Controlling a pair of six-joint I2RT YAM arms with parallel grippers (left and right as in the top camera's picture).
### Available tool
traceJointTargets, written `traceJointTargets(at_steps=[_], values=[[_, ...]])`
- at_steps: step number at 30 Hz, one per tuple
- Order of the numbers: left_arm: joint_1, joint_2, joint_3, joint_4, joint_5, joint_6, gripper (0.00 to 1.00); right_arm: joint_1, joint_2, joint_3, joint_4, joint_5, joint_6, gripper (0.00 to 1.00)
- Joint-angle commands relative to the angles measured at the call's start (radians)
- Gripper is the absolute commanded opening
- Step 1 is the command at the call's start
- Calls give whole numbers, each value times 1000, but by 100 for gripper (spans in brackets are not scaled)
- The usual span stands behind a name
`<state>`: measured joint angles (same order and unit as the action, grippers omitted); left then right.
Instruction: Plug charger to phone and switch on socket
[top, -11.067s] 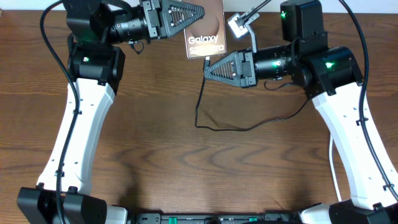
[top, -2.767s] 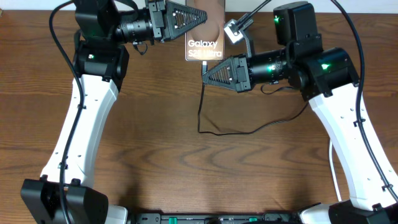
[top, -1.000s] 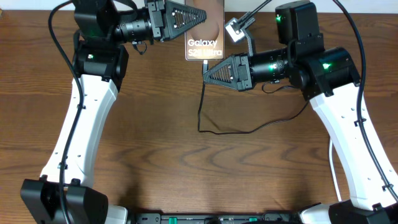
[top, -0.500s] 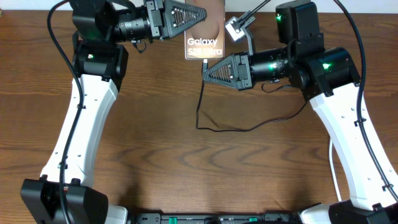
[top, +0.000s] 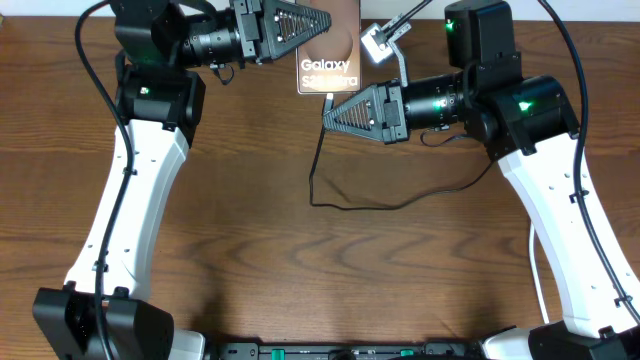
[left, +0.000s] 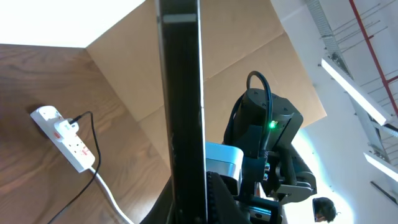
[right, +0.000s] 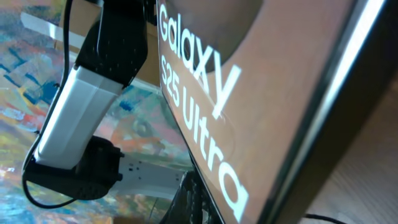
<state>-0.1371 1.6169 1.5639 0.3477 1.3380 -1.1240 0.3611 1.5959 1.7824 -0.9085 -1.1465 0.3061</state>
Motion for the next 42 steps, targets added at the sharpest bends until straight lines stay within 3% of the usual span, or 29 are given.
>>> traceJointTargets(at_steps=[1, 42], values=[[-2, -5, 11, 10, 51, 7, 7, -7, -6, 3, -2, -54, -16, 1], [-2, -5, 11, 29, 95, 8, 7, -43, -6, 3, 47, -89, -34, 4]])
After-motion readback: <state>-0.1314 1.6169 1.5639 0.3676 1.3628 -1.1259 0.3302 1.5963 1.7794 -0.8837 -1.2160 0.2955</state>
